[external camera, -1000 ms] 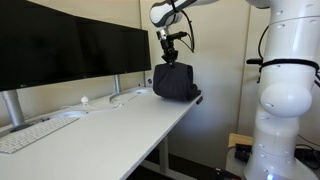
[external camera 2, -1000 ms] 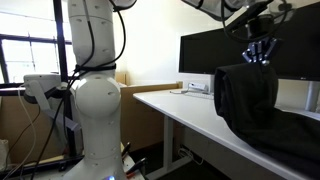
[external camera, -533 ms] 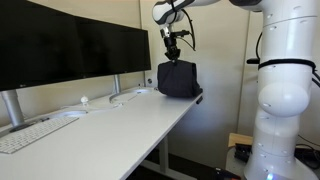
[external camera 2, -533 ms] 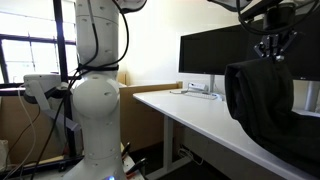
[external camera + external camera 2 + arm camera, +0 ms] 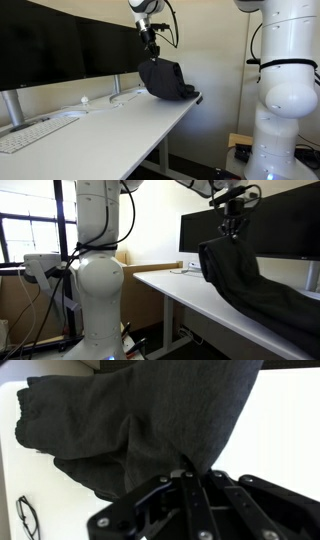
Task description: Fold the pants in half twice
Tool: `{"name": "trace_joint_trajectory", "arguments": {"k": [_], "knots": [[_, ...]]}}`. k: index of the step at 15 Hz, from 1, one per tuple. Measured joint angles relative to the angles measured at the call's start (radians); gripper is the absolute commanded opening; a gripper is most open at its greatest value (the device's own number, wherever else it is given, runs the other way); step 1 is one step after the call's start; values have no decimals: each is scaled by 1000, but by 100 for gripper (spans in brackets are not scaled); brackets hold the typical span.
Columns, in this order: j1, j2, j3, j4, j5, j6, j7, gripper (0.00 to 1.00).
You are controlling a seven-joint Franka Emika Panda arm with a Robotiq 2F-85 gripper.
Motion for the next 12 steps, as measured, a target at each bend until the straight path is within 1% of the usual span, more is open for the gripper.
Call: {"name": "trace_joint_trajectory", "arguments": {"k": [3,4,6,8,12], "knots": [[50,3,48,45,16,-33,13,5],[55,3,52,67,17,-41,14,5],[45,3,33,118,20,-57,14,5],[2,4,-17,169,42,-81,11,5],[-133,41,-140,220,131,-120,-30,5]]}}
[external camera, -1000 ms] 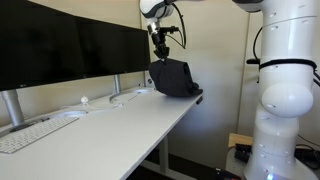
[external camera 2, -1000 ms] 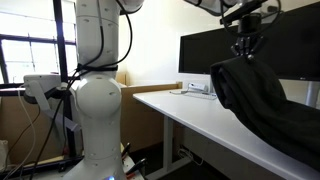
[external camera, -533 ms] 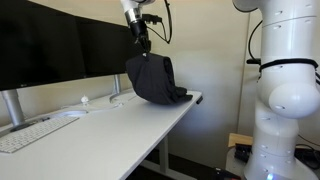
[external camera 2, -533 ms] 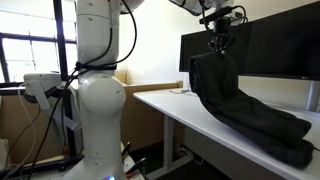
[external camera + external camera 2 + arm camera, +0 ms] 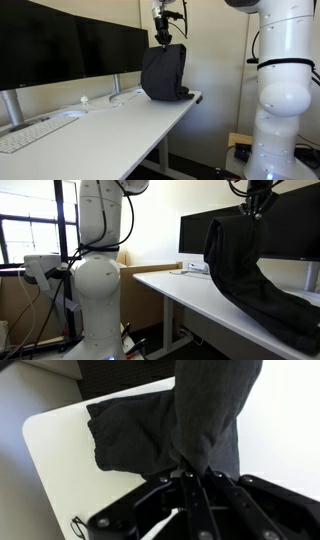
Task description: Fold the pants in half twice
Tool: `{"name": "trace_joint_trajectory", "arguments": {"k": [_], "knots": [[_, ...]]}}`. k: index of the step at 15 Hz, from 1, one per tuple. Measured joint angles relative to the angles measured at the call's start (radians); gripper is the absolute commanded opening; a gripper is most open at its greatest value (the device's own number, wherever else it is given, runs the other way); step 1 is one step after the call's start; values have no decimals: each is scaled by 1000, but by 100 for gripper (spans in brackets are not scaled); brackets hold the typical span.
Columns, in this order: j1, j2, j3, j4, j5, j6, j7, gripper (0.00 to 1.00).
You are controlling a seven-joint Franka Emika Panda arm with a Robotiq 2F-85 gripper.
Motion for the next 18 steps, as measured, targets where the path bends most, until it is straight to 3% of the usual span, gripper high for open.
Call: {"name": "trace_joint_trajectory", "arguments": {"k": [4,8,13,18], "knots": [[-139,126,-86,2,93,-18,-77,5],[-247,299,-98,2,153,-42,-122,5],[-298,460,-80,38,174,-98,-126,5],[-321,542,-71,110,174,-135,-121,5]]}}
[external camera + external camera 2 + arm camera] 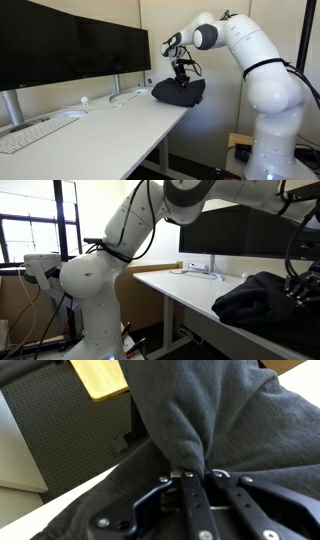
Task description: Fold the pants in half twice
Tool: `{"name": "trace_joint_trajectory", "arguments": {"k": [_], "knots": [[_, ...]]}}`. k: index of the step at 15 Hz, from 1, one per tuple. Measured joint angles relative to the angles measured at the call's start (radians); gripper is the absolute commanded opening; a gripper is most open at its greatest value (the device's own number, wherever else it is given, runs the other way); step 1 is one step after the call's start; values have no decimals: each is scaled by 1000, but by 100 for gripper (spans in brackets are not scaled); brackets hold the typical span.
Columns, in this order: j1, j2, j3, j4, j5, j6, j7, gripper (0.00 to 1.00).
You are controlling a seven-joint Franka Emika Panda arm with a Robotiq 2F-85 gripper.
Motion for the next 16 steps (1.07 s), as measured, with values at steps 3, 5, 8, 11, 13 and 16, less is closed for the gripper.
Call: {"name": "trace_joint_trajectory", "arguments": {"k": [3,5,8,11,13,16], "knots": [[-8,25,0,21,0,-3,18,5],[-12,41,0,31,0,-3,44,5],[-13,68,-1,41,-1,-3,81,5],[-11,81,-5,45,-1,-2,107,4],[-8,80,-5,49,-2,-2,121,10],[-1,81,-5,60,-3,-2,135,37]]}}
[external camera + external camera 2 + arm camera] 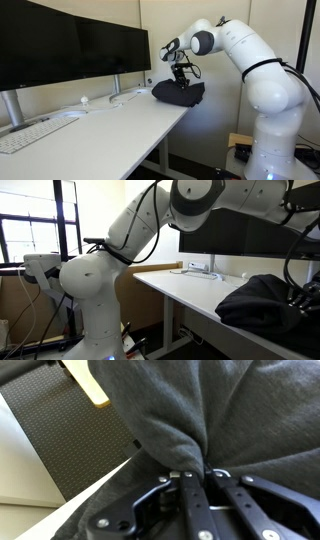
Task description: Fold the pants in half twice
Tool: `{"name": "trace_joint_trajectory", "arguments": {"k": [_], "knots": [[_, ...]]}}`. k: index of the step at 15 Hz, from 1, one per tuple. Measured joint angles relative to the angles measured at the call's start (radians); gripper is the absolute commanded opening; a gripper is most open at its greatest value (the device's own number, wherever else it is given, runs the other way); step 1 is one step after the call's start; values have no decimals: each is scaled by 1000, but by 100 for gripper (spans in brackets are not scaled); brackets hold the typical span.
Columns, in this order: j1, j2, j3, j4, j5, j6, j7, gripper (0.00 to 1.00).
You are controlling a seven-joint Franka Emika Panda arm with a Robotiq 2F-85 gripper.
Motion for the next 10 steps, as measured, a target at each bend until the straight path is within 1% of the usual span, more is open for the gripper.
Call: {"name": "trace_joint_trajectory", "arguments": {"k": [4,5,7,8,10], "knots": [[11,0,0,18,-2,3,15,62],[14,0,0,23,-2,4,16,69],[21,0,0,34,-4,5,17,81],[25,0,0,39,-4,5,17,88],[31,-1,0,46,-7,8,17,98]]}}
